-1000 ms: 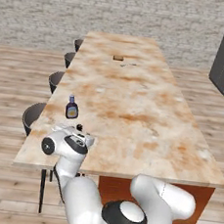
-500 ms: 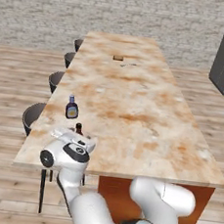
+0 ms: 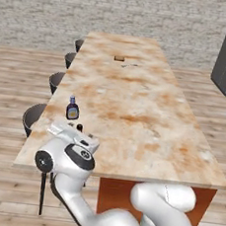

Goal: Move the condiment bottle and condiment bottle from the cabinet to the dining counter.

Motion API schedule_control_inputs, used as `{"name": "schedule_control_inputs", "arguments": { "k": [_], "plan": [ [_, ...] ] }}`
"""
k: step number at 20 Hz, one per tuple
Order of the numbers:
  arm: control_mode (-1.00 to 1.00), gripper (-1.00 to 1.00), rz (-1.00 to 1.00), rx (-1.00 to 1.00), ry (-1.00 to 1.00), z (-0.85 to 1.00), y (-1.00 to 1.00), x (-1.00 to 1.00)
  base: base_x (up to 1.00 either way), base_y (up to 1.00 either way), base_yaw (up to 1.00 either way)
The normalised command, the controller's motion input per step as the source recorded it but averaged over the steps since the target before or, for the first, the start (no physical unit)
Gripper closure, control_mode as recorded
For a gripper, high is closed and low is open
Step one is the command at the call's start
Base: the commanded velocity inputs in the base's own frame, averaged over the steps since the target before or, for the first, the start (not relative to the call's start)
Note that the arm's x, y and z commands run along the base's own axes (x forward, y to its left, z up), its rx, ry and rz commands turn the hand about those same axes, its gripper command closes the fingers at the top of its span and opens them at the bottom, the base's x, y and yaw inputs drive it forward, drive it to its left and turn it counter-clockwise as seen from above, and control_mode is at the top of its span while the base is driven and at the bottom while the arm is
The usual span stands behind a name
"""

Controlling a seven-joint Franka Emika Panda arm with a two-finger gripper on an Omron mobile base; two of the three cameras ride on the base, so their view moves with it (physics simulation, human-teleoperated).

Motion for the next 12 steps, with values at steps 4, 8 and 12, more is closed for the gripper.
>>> {"name": "schedule_control_inputs", "arguments": {
  "k": [4, 8, 12],
  "plan": [
    [-1.00, -1.00, 0.00, 0.15, 0.31, 0.63, 0.00, -0.58, 0.00, 0.00, 0.00],
    [-1.00, -1.00, 0.00, 0.17, 0.37, 0.23, 0.00, -0.52, 0.00, 0.00, 0.00],
    [-1.00, -1.00, 0.00, 0.12, 0.35, 0.00, 0.00, -0.50, 0.00, 0.00, 0.00]
  ]
}}
